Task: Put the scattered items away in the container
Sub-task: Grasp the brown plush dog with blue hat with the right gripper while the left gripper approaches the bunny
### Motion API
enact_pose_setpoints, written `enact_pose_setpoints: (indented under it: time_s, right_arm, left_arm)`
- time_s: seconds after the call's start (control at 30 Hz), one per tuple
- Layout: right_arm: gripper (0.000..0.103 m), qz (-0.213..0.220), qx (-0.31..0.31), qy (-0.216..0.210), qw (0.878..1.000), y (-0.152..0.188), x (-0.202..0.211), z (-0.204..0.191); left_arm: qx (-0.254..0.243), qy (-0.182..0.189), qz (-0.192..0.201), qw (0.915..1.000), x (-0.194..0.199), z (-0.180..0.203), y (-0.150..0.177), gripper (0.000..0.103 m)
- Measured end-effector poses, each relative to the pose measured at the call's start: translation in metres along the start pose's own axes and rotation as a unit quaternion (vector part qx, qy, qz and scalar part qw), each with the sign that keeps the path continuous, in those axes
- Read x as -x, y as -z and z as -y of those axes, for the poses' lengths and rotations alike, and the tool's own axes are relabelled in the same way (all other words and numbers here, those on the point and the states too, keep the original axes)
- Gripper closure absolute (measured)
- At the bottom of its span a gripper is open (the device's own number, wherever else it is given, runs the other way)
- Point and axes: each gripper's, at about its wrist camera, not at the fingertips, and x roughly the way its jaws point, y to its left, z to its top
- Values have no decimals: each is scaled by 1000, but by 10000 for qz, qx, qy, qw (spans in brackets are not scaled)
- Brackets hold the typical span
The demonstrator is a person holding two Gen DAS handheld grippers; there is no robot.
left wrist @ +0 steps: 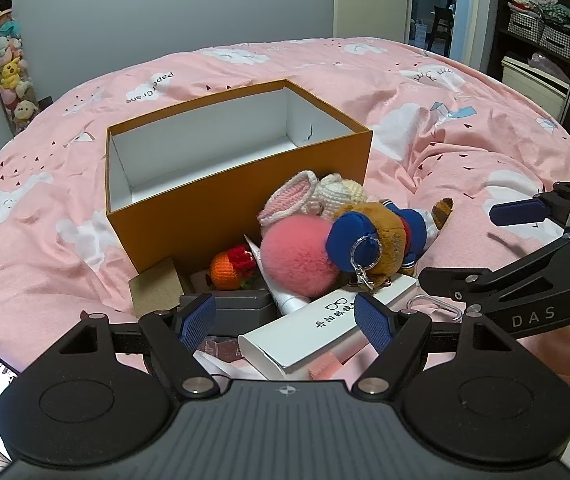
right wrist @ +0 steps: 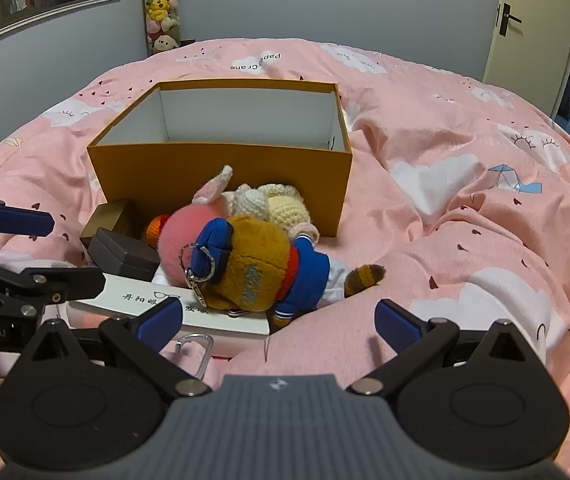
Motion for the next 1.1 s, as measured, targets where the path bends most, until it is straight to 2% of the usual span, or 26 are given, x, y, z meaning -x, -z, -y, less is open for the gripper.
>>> enact_pose_setpoints:
  time_s: [0.43, 0.73, 1.1]
  right_arm:
    - [1, -41, 45, -128, 9999, 0, -2, 0]
    - [2, 41, 570, -104, 9983, -13, -8, -7]
    - [9, -97, 1263, -343, 9914, -35, -36, -23]
  left_arm:
    - [38, -1, 0, 10000, -1, -2, -1, 13]
    - [215, -152, 20, 9997, -3, -13, -8, 13]
    - [246, -227, -343, 9989, -24, -27, -19, 14]
